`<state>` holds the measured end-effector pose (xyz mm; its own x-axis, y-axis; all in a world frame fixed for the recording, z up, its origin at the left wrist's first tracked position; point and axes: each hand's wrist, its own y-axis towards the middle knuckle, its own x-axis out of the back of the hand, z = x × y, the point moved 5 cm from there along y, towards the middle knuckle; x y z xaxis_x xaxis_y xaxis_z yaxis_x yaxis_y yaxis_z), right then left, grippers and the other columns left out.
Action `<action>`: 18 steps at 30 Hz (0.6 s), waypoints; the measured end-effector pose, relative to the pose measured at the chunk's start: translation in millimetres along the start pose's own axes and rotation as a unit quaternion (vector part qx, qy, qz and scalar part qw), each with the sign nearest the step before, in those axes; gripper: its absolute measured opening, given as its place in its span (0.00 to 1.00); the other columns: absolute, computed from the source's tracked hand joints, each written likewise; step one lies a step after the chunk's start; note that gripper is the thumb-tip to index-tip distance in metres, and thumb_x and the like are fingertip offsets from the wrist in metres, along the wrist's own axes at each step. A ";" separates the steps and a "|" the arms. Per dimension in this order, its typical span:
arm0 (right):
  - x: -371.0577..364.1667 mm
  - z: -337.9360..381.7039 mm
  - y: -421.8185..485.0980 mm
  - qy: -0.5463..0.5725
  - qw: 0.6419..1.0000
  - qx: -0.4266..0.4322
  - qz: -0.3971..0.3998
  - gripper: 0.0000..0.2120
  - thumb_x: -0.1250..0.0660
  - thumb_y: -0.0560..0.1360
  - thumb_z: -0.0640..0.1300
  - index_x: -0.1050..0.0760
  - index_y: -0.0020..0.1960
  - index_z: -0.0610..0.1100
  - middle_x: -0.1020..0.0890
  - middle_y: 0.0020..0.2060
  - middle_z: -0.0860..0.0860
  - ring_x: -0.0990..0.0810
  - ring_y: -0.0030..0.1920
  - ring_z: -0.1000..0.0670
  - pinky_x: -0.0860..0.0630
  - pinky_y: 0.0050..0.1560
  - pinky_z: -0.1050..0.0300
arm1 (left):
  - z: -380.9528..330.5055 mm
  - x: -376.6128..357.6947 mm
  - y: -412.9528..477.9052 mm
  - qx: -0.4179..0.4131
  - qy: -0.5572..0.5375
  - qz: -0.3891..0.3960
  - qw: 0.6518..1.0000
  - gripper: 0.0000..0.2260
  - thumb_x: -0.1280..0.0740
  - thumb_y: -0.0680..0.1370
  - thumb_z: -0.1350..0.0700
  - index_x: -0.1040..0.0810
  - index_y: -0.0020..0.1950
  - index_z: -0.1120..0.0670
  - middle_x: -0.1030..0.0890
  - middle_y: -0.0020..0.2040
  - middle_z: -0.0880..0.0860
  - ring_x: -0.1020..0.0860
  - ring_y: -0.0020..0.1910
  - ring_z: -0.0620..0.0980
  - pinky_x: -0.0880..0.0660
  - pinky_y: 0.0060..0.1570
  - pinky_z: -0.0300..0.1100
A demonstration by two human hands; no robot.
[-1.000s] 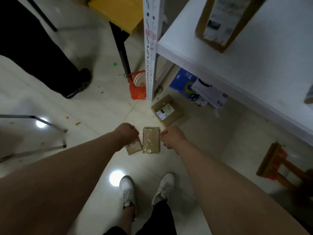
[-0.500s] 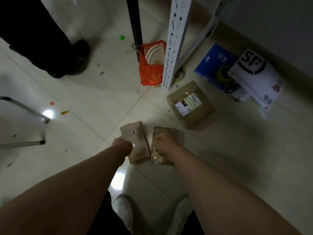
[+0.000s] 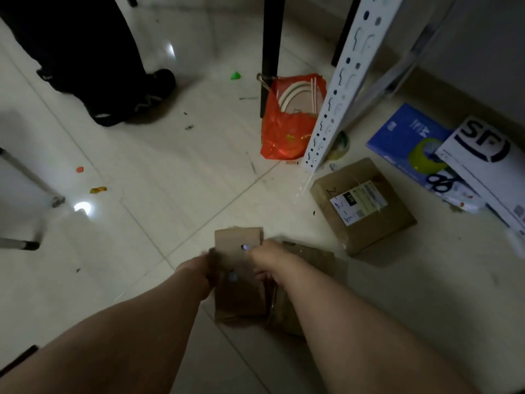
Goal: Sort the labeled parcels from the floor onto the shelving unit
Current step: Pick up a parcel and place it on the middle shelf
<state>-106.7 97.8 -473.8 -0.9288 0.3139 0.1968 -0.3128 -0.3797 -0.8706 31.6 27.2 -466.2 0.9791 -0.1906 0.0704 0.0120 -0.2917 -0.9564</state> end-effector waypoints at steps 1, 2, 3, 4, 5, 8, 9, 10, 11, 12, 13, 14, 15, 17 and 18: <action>1.8 2.2 -6.6 0.022 1.000 -0.009 0.001 0.20 0.37 0.81 0.50 0.31 0.70 0.42 0.24 0.46 0.47 0.22 0.41 0.49 0.23 0.36 0.57 | -4.0 -7.5 -3.4 -0.027 -0.015 0.053 0.998 0.16 0.36 0.82 0.56 0.28 0.67 0.63 0.23 0.59 0.63 0.23 0.58 0.57 0.25 0.49 0.46; 5.1 5.3 -13.4 0.045 0.999 -0.018 0.006 0.20 0.38 0.82 0.51 0.32 0.71 0.44 0.23 0.49 0.47 0.21 0.43 0.49 0.23 0.37 0.57 | -7.4 -9.9 -3.2 -0.041 -0.044 0.067 0.996 0.15 0.34 0.81 0.58 0.26 0.64 0.64 0.23 0.52 0.63 0.23 0.51 0.57 0.24 0.48 0.47; 10.3 9.5 -19.3 0.070 0.997 -0.024 0.012 0.21 0.38 0.82 0.52 0.32 0.72 0.45 0.24 0.53 0.47 0.21 0.46 0.48 0.22 0.39 0.57 | -12.5 -14.0 -11.0 -0.055 0.001 0.087 0.995 0.14 0.33 0.79 0.60 0.26 0.62 0.66 0.24 0.47 0.61 0.23 0.44 0.55 0.23 0.46 0.46; 16.4 13.9 -24.2 0.096 0.995 -0.031 0.019 0.23 0.38 0.81 0.55 0.32 0.73 0.47 0.24 0.59 0.46 0.20 0.48 0.47 0.20 0.42 0.56 | -17.0 -15.8 -20.3 -0.075 0.057 0.102 0.990 0.14 0.32 0.78 0.61 0.25 0.62 0.68 0.24 0.43 0.60 0.24 0.40 0.54 0.23 0.41 0.44; 22.6 18.6 -28.5 0.119 0.992 -0.034 0.026 0.26 0.37 0.80 0.59 0.33 0.73 0.48 0.26 0.64 0.45 0.19 0.50 0.46 0.18 0.44 0.54 | -23.8 -15.7 -25.3 -0.111 0.138 0.086 0.980 0.15 0.30 0.77 0.62 0.24 0.60 0.69 0.23 0.41 0.59 0.25 0.37 0.53 0.23 0.36 0.43; 42.7 38.6 -36.0 0.190 0.980 -0.023 0.044 0.37 0.35 0.74 0.69 0.36 0.76 0.50 0.29 0.71 0.41 0.19 0.53 0.42 0.16 0.45 0.48 | -57.0 -24.1 -40.8 -0.240 0.294 0.029 0.925 0.11 0.27 0.75 0.58 0.20 0.52 0.64 0.21 0.39 0.56 0.23 0.39 0.55 0.28 0.34 0.41; 49.8 46.7 -39.0 0.229 0.972 -0.020 0.049 0.40 0.34 0.72 0.71 0.37 0.77 0.52 0.31 0.73 0.39 0.19 0.54 0.39 0.16 0.46 0.44 | -70.9 -32.1 -50.8 -0.296 0.335 0.016 0.894 0.10 0.26 0.74 0.56 0.21 0.49 0.61 0.21 0.40 0.55 0.22 0.41 0.56 0.28 0.36 0.42; 56.8 55.5 -41.9 0.269 0.962 -0.015 0.052 0.42 0.33 0.70 0.73 0.38 0.77 0.54 0.33 0.73 0.38 0.19 0.54 0.37 0.16 0.48 0.41 | -84.7 -41.4 -63.4 -0.353 0.373 0.001 0.858 0.10 0.25 0.73 0.54 0.23 0.46 0.56 0.21 0.40 0.53 0.22 0.42 0.56 0.27 0.38 0.42; 63.2 64.1 -45.5 0.304 0.951 -0.011 0.057 0.44 0.31 0.67 0.74 0.37 0.76 0.55 0.32 0.72 0.37 0.18 0.52 0.36 0.17 0.48 0.38 | -97.0 -51.9 -78.6 -0.413 0.417 -0.018 0.809 0.11 0.25 0.72 0.51 0.25 0.44 0.53 0.22 0.40 0.51 0.22 0.42 0.54 0.27 0.39 0.43; 67.4 72.5 -50.1 0.333 0.940 -0.009 0.069 0.46 0.29 0.64 0.75 0.35 0.74 0.53 0.29 0.70 0.35 0.17 0.51 0.35 0.17 0.48 0.37 | -106.8 -61.8 -95.1 -0.476 0.456 -0.041 0.751 0.12 0.26 0.71 0.49 0.27 0.44 0.52 0.22 0.40 0.50 0.23 0.41 0.53 0.27 0.39 0.43; 70.2 81.0 -56.5 0.360 0.929 -0.005 0.089 0.48 0.27 0.61 0.75 0.32 0.72 0.49 0.25 0.65 0.34 0.16 0.51 0.35 0.17 0.48 0.37 | -113.0 -70.2 -113.4 -0.541 0.483 -0.062 0.686 0.12 0.27 0.71 0.50 0.28 0.44 0.51 0.23 0.41 0.50 0.24 0.41 0.53 0.27 0.39 0.45; 71.9 89.3 -63.0 0.388 0.915 0.002 0.113 0.49 0.25 0.59 0.74 0.29 0.70 0.45 0.20 0.61 0.35 0.15 0.51 0.35 0.17 0.49 0.37 | -114.5 -78.2 -129.9 -0.599 0.503 -0.074 0.619 0.10 0.29 0.71 0.52 0.28 0.46 0.52 0.25 0.43 0.50 0.24 0.42 0.55 0.26 0.39 0.46; 73.9 97.0 -71.1 0.416 0.899 0.013 0.134 0.45 0.23 0.61 0.70 0.26 0.67 0.42 0.17 0.57 0.36 0.14 0.51 0.36 0.17 0.48 0.38 | -113.2 -84.1 -142.5 -0.641 0.519 -0.076 0.560 0.11 0.30 0.70 0.55 0.28 0.48 0.53 0.25 0.45 0.52 0.24 0.44 0.56 0.25 0.39 0.49; 82.6 106.5 -86.3 0.442 0.886 0.041 0.136 0.29 0.23 0.69 0.57 0.22 0.63 0.40 0.14 0.51 0.39 0.13 0.48 0.39 0.16 0.45 0.42 | -113.8 -88.2 -155.6 -0.680 0.511 -0.061 0.523 0.14 0.28 0.69 0.58 0.27 0.52 0.55 0.26 0.51 0.54 0.24 0.48 0.59 0.24 0.40 0.51; 89.6 107.8 -92.6 0.430 0.893 0.060 0.122 0.21 0.26 0.73 0.51 0.22 0.62 0.41 0.13 0.48 0.41 0.13 0.46 0.40 0.16 0.44 0.43 | -114.9 -88.6 -156.3 -0.682 0.491 -0.042 0.540 0.17 0.27 0.69 0.58 0.28 0.54 0.56 0.28 0.54 0.55 0.24 0.50 0.59 0.23 0.42 0.51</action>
<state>-182.4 67.3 -327.0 -0.4928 0.7413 -0.4557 -0.1882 -0.6021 -0.7760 -80.3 -18.0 -290.4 0.3982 -0.3337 0.8545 -0.7688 -0.6296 0.1124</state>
